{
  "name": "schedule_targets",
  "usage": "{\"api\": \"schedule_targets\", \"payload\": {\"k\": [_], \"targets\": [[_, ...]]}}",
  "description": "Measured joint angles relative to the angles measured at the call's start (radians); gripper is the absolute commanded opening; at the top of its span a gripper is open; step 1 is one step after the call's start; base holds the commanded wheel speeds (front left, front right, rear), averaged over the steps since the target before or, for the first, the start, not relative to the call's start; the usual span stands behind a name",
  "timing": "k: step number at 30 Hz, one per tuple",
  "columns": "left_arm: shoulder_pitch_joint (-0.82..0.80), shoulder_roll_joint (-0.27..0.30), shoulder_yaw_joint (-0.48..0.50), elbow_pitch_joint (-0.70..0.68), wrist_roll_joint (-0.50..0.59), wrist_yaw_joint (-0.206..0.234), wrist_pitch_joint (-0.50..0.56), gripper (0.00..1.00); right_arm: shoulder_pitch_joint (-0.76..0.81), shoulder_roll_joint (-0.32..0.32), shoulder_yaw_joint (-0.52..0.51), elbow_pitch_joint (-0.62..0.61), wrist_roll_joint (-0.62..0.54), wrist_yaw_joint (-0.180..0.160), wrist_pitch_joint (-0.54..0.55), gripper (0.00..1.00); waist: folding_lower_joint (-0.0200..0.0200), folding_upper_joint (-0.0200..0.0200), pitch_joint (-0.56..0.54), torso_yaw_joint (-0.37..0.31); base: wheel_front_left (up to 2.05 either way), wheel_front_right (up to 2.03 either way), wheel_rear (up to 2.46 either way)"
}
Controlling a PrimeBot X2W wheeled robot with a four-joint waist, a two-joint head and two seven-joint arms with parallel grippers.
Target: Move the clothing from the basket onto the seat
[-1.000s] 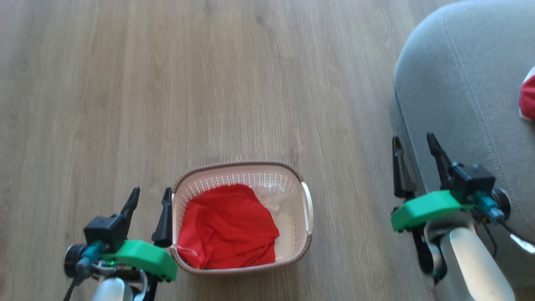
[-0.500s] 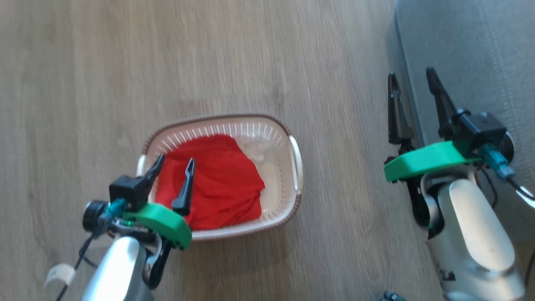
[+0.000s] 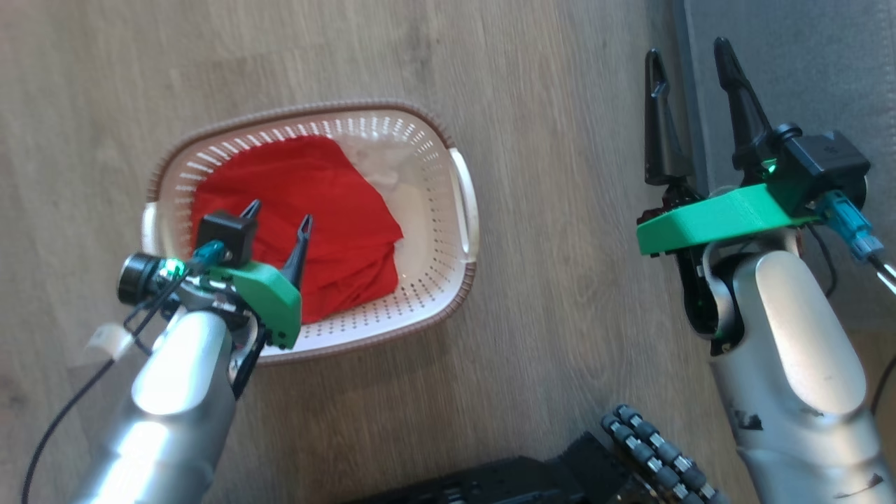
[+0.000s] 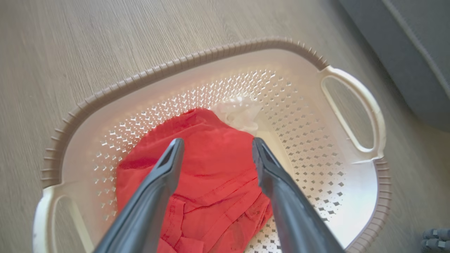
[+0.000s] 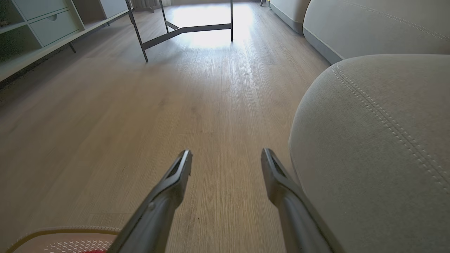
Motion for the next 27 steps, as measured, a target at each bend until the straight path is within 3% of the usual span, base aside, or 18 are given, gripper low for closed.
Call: {"api": "schedule_targets", "payload": {"k": [3, 11, 17, 27], "targets": [[-0.065, 0.001, -0.033, 0.085, 0.041, 0.002, 0.0, 1.0, -0.009, 0.001, 0.006, -0.004, 0.011, 0.0, 0.0, 1.0, 0.0, 0.0, 0.035, -0.018, 0.0, 0.0, 0.0], [-0.235, 0.015, -0.123, 0.282, 0.161, 0.085, 0.06, 1.0, -0.026, 0.003, 0.016, -0.015, 0.038, 0.0, 0.0, 1.0, -0.0002, 0.0, 0.11, -0.051, 0.0, 0.0, 0.0], [-0.317, 0.032, -0.217, 0.393, 0.256, 0.122, 0.143, 1.0, -0.05, 0.003, 0.026, -0.015, 0.053, 0.0, 0.0, 1.0, -0.0001, 0.0, 0.15, -0.063, 0.0, 0.0, 0.0], [-0.347, 0.031, -0.28, 0.441, 0.301, 0.128, 0.195, 1.0, -0.051, 0.003, 0.041, -0.016, 0.081, 0.0, 0.0, 1.0, -0.0002, 0.0, 0.166, -0.067, 0.0, 0.0, 0.0]]}}
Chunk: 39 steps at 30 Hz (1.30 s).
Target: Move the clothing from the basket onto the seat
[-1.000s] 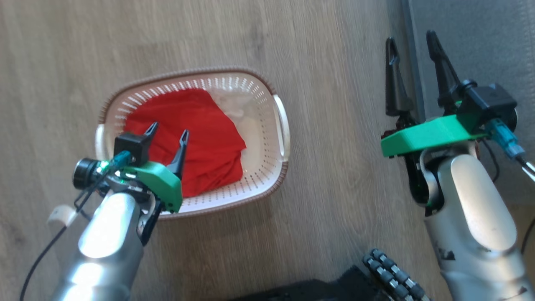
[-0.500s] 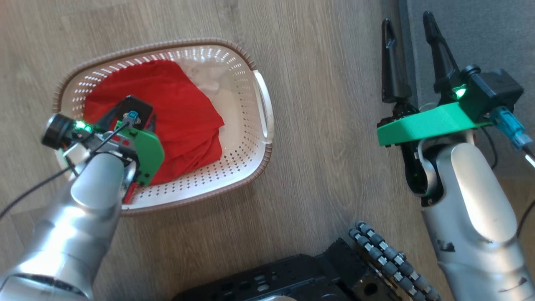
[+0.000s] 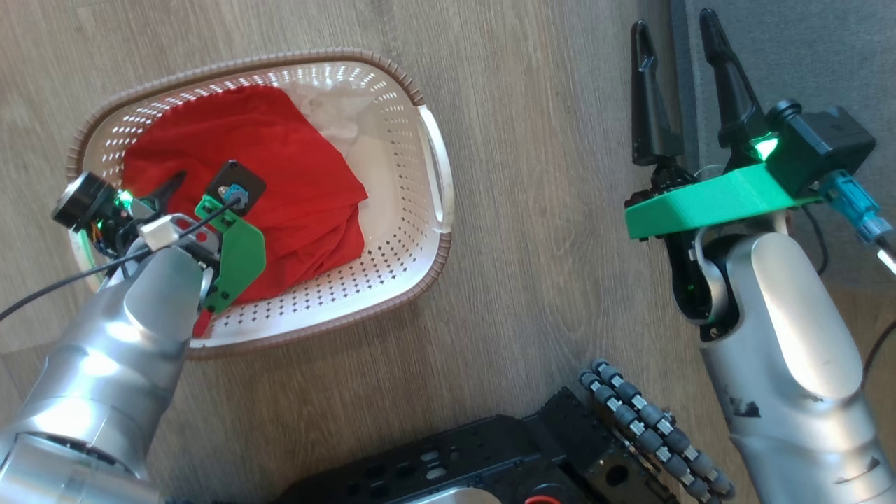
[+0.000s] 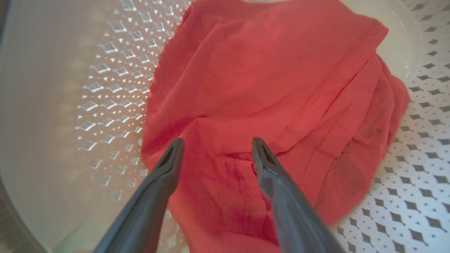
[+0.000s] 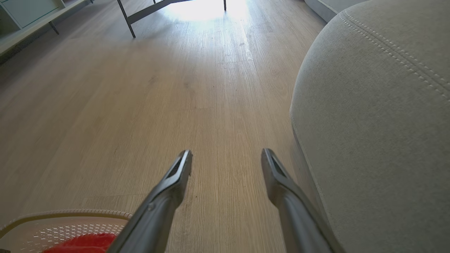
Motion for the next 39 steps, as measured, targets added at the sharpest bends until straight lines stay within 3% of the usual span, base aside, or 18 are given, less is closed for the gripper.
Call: {"api": "schedule_targets", "payload": {"k": [6, 17, 24, 25, 26, 27, 32, 39], "targets": [[-0.03, 0.003, -0.015, 0.011, 0.003, 0.024, 0.043, 1.0, -0.004, 0.0, 0.008, -0.004, 0.012, 0.0, 0.0, 1.0, 0.0, 0.0, 0.011, -0.006, 0.0, 0.0, 0.0], [-0.04, 0.061, -0.054, 0.022, 0.021, 0.031, 0.129, 1.0, -0.008, 0.0, 0.014, -0.009, 0.025, 0.0, 0.0, 1.0, 0.0, 0.0, 0.037, -0.007, 0.0, 0.0, 0.0], [-0.047, 0.065, -0.078, 0.026, 0.027, 0.029, 0.141, 1.0, -0.012, 0.0, 0.018, -0.009, 0.025, 0.0, 0.0, 1.0, 0.0, 0.0, 0.048, -0.002, 0.0, 0.0, 0.0], [-0.048, 0.065, -0.081, 0.026, 0.027, 0.029, 0.141, 0.73, -0.012, 0.0, 0.018, -0.009, 0.025, 0.0, 0.0, 1.0, -0.0001, 0.0, 0.048, -0.002, 0.0, 0.0, 0.0], [-0.048, 0.065, -0.082, 0.026, 0.026, 0.025, 0.141, 0.1, -0.012, 0.0, 0.018, -0.009, 0.025, 0.0, 0.0, 1.0, -0.0001, 0.0, 0.049, -0.001, 0.0, 0.0, 0.0], [-0.048, 0.065, -0.083, 0.027, 0.026, 0.02, 0.139, 0.0, -0.013, 0.0, 0.018, -0.009, 0.025, 0.0, 0.0, 1.0, -0.0001, 0.0, 0.049, 0.0, 0.0, 0.0, 0.0], [-0.047, 0.065, -0.094, 0.027, 0.016, 0.011, 0.138, 0.0, -0.021, 0.0, 0.009, -0.013, 0.025, 0.0, 0.0, 1.0, -0.0001, 0.0, 0.041, 0.005, 0.0, 0.0, 0.0], [-0.046, 0.054, -0.092, 0.028, -0.014, -0.008, 0.037, 0.0, -0.034, 0.0, -0.017, -0.016, 0.013, 0.0, 0.0, 1.0, -0.0001, 0.0, 0.0, 0.013, 0.0, 0.0, 0.0]]}}
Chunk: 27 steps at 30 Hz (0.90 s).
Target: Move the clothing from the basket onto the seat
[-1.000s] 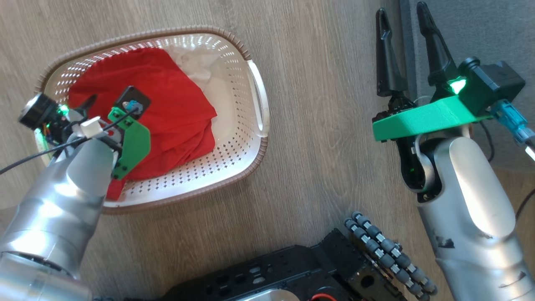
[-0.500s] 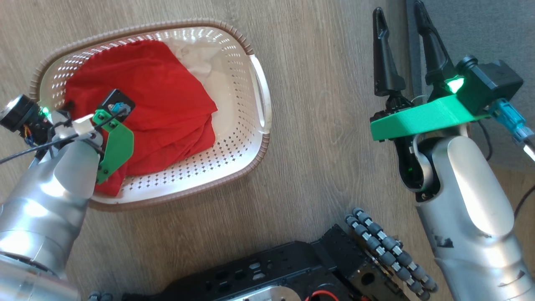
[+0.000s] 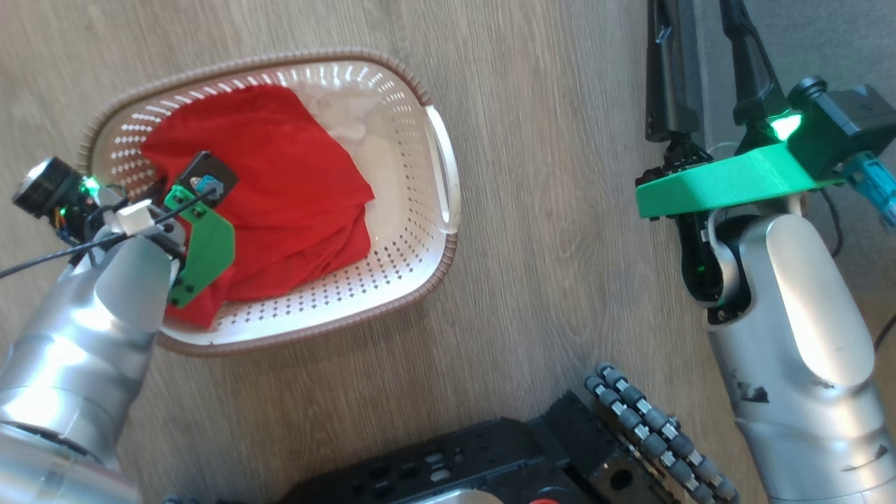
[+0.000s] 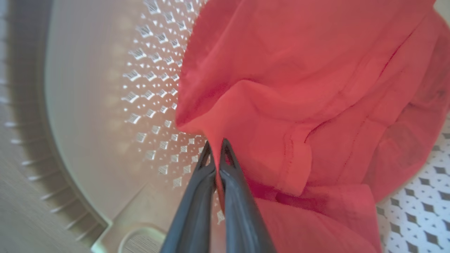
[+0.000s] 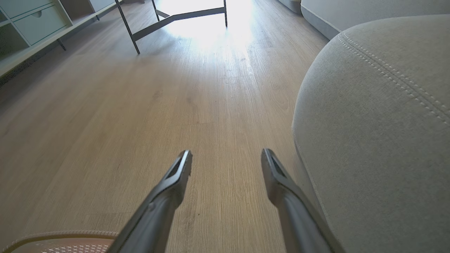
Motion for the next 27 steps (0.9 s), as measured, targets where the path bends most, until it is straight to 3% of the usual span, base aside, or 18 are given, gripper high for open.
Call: {"api": "schedule_targets", "payload": {"k": [16, 27], "targets": [[0.102, -0.153, 0.063, -0.001, -0.144, -0.042, -0.202, 0.0, 0.023, 0.0, 0.005, 0.067, -0.077, 0.0, 0.0, 1.0, -0.0001, 0.0001, -0.21, 0.08, 0.0, 0.0, 0.0], [0.223, -0.192, 0.115, -0.144, -0.253, -0.058, -0.225, 0.0, 0.107, 0.0, -0.007, 0.134, -0.096, 0.0, 0.0, 1.0, -0.0001, 0.0001, -0.401, 0.148, 0.0, 0.0, 0.0]]}}
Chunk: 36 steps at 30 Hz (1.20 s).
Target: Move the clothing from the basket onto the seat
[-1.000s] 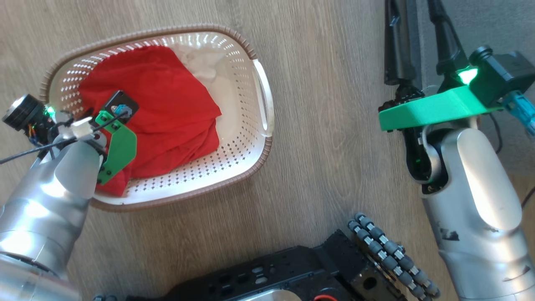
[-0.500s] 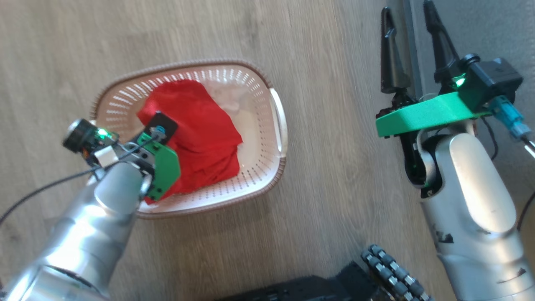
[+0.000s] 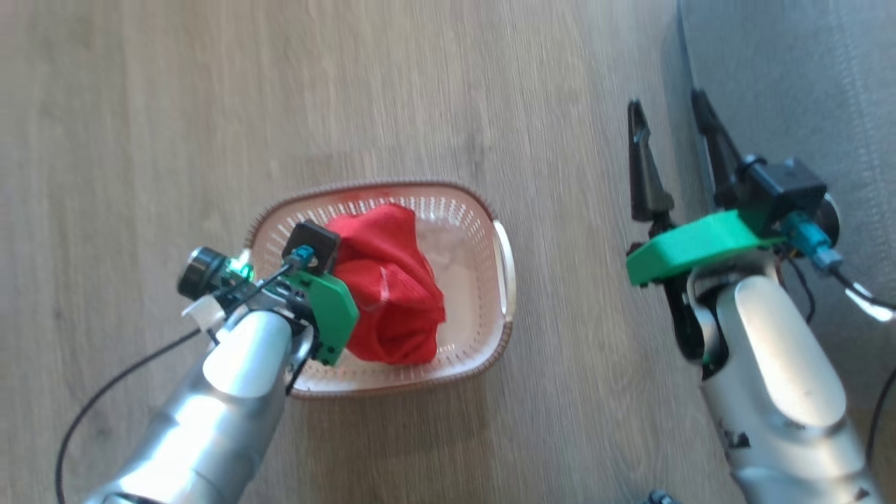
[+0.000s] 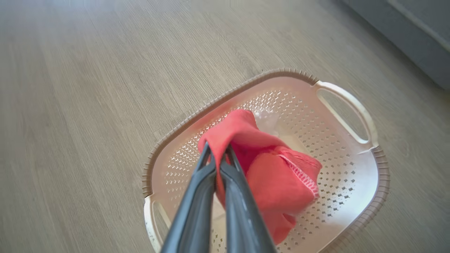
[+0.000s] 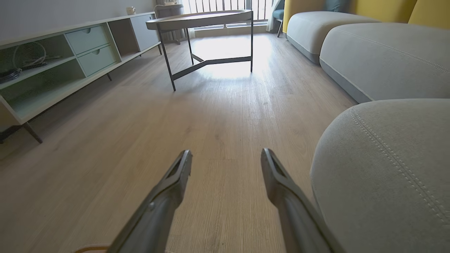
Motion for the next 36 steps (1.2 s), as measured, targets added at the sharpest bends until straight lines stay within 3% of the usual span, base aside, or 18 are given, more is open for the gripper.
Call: {"api": "schedule_targets", "payload": {"k": [20, 36], "targets": [[0.208, -0.004, 0.078, -0.386, -0.083, 0.009, 0.0, 0.0, 0.205, 0.0, -0.031, 0.081, 0.029, 0.0, 0.0, 1.0, 0.0, 0.0, -0.317, 0.049, 0.0, 0.0, 0.0], [0.202, -0.003, 0.056, -0.701, -0.152, 0.01, -0.002, 0.0, 0.273, 0.001, -0.013, 0.107, 0.04, 0.0, 0.0, 1.0, 0.0, 0.0, -0.401, 0.056, 0.0, 0.0, 0.0]]}}
